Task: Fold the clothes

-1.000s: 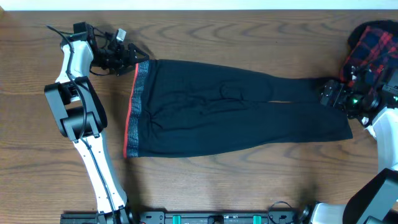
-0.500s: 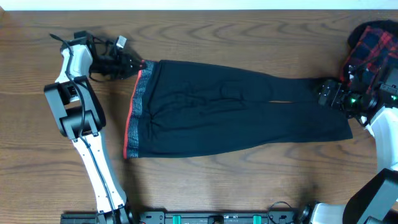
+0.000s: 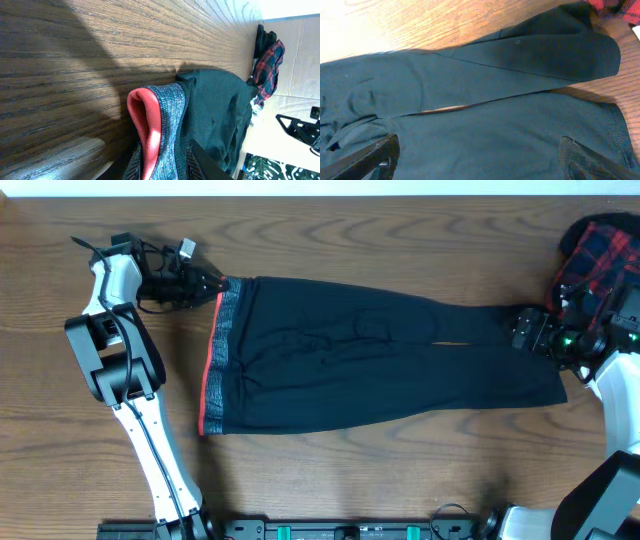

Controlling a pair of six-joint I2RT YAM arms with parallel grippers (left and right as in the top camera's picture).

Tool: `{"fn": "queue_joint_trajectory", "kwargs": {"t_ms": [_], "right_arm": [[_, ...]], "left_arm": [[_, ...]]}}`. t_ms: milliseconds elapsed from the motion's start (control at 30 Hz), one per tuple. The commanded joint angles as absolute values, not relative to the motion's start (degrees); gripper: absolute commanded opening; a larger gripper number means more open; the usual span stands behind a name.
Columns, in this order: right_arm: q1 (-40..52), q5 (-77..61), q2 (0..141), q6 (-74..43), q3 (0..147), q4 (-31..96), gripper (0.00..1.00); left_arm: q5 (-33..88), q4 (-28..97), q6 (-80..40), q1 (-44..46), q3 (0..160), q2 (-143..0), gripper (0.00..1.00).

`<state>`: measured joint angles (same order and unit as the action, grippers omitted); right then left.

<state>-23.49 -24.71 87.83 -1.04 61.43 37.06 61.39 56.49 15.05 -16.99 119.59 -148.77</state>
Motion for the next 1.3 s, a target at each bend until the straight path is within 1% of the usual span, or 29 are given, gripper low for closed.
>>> {"fn": "queue_joint_trajectory", "kwargs": {"t_ms": [0, 133, 200, 233, 267, 300, 333, 400, 500, 533, 567, 600, 767, 833, 900, 967, 1267], "right_arm": [[-23.05, -25.54, 86.46, -1.67, 61.93, 37.04, 0.99], [-23.05, -25.54, 86.46, -1.67, 61.93, 36.86, 0.99], [-23.05, -25.54, 86.46, -1.67, 61.93, 36.86, 0.99], [-23.05, -25.54, 86.46, -1.67, 61.93, 36.86, 0.99], [-23.05, -25.54, 86.46, -1.65, 61.93, 36.86, 0.99], [-23.05, -25.54, 86.46, -1.65, 61.93, 36.84, 0.99], [-23.05, -25.54, 86.46, -1.65, 61.93, 36.84, 0.99], [-23.05, -25.54, 86.46, -1.65, 61.93, 36.64, 0.99], [-22.98, -25.56, 86.46, -1.65, 61.93, 36.60, 0.99], [-22.90, -25.56, 86.46, -1.67, 61.93, 36.62, 0.99], [-22.79, -25.54, 86.46, -1.65, 61.93, 36.60, 0.99], [-22.72, -25.54, 86.46, -1.65, 61.93, 36.58, 0.99], [-22.28, -25.56, 86.46, -1.67, 61.93, 36.51, 0.99], [-22.02, -25.54, 86.46, -1.67, 61.93, 36.38, 0.99], [-21.78, -25.54, 86.46, -1.67, 61.93, 36.23, 0.99], [-21.63, -25.54, 86.46, -1.67, 61.93, 36.05, 0.99], [-21.63, -24.34, 86.46, -1.65, 61.93, 35.11, 0.99]], "left_arm": [[62.15, 56.60, 15.59, -16.91, 119.35, -149.51, 0.30], [62.17, 57.82, 15.64, -16.14, 119.26, -149.64, 0.31], [62.22, 58.00, 15.59, -15.86, 119.17, -149.88, 0.38], [62.98, 57.71, 15.11, -15.73, 119.09, -150.10, 0.44], [63.26, 57.54, 13.82, -15.51, 119.09, -150.28, 0.46], [63.26, 57.54, 12.80, -15.44, 119.09, -150.34, 0.51], [64.03, 57.14, 11.75, -15.38, 119.09, -150.39, 0.54], [64.55, 56.25, 9.17, -15.25, 119.09, -150.56, 0.54], [65.34, 56.25, 9.15, -15.22, 119.09, -150.58, 0.52], [65.06, 56.23, 9.17, -15.11, 119.09, -150.58, 0.52], [64.36, 56.23, 9.19, -15.03, 119.09, -150.58, 0.48], [63.68, 56.21, 9.26, -15.03, 119.09, -150.58, 0.47], [60.97, 56.23, 9.37, -15.00, 119.09, -151.06, 0.43], [60.99, 56.23, 9.37, -15.03, 119.09, -151.41, 0.35], [60.99, 56.23, 9.37, -15.00, 119.09, -151.52, 0.22], [60.99, 55.99, 9.34, -15.03, 119.09, -151.52, 0.15], [61.98, 55.81, 8.25, -15.03, 119.13, -151.17, 0.08]]}}
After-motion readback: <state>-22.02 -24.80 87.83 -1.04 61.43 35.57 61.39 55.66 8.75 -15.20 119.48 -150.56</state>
